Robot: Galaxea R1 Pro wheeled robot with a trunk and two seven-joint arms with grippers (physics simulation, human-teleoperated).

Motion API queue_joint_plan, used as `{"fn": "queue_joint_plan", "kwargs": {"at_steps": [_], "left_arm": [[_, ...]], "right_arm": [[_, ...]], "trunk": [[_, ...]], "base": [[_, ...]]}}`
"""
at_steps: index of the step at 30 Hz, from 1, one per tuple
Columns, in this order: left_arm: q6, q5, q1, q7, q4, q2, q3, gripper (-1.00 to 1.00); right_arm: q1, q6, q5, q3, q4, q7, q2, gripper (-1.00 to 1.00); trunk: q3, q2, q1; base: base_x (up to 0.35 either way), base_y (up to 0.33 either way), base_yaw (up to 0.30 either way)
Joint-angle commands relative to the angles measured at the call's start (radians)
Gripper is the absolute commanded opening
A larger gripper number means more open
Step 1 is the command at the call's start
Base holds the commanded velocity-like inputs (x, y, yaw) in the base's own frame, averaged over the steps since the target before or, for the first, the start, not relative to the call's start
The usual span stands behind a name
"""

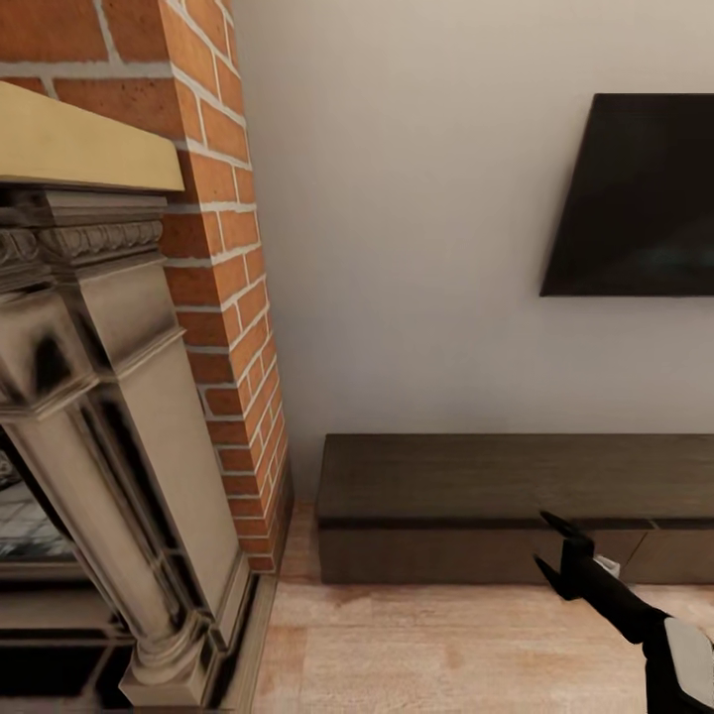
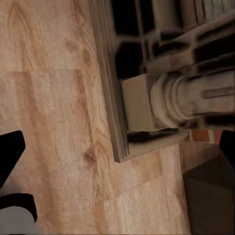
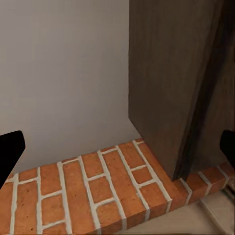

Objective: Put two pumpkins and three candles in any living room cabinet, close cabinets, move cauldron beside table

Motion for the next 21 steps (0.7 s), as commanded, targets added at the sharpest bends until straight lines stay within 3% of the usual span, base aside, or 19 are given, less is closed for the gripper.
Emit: {"fn": "queue_joint_plan", "kwargs": {"at_steps": [1,5,6,10,17,19,20,21], "left_arm": [[0.011,0.008,0.0,-0.004,-0.014,-0.009,0.038,1.0],[0.036,0.014,0.0,-0.04,-0.049,-0.029,0.161,1.0],[0.055,0.016,0.0,-0.068,-0.057,-0.037,0.216,1.0],[0.116,0.021,0.001,-0.178,-0.07,-0.047,0.349,1.0],[0.145,0.019,0.0,-0.28,-0.061,-0.053,0.402,1.0],[0.147,0.017,0.0,-0.289,-0.061,-0.053,0.395,1.0],[0.145,0.012,0.0,-0.313,-0.073,-0.053,0.35,1.0],[0.145,0.012,-0.001,-0.315,-0.076,-0.052,0.343,1.0]], "right_arm": [[-0.004,0.0,0.001,-0.003,0.01,-0.005,-0.002,1.0],[-0.018,-0.047,-0.002,-0.002,0.043,-0.02,-0.007,1.0],[-0.022,-0.064,-0.003,-0.001,0.052,-0.024,-0.008,1.0],[-0.028,-0.089,-0.003,0.0,0.066,-0.027,-0.01,1.0],[-0.044,-0.141,0.002,-0.001,0.074,-0.032,-0.007,1.0],[-0.047,-0.161,0.0,-0.001,0.077,-0.032,-0.007,1.0],[-0.05,-0.186,-0.003,0.0,0.079,-0.033,-0.006,1.0],[-0.05,-0.188,-0.003,0.0,0.077,-0.033,-0.003,1.0]], "trunk": [[-0.004,-0.008,0.004],[-0.016,-0.036,0.019],[-0.02,-0.043,0.023],[-0.032,-0.071,0.038],[-0.054,-0.12,0.065],[-0.06,-0.134,0.073],[-0.063,-0.141,0.077],[-0.066,-0.148,0.081]], "base": [[0.0,0.0,0.0],[0.0,0.0,0.0],[0.0,0.0,0.0],[0.0,0.0,0.0],[0.0,0.0,0.0],[0.0,0.0,0.0],[0.0,0.0,0.0],[0.0,0.0,0.0]]}}
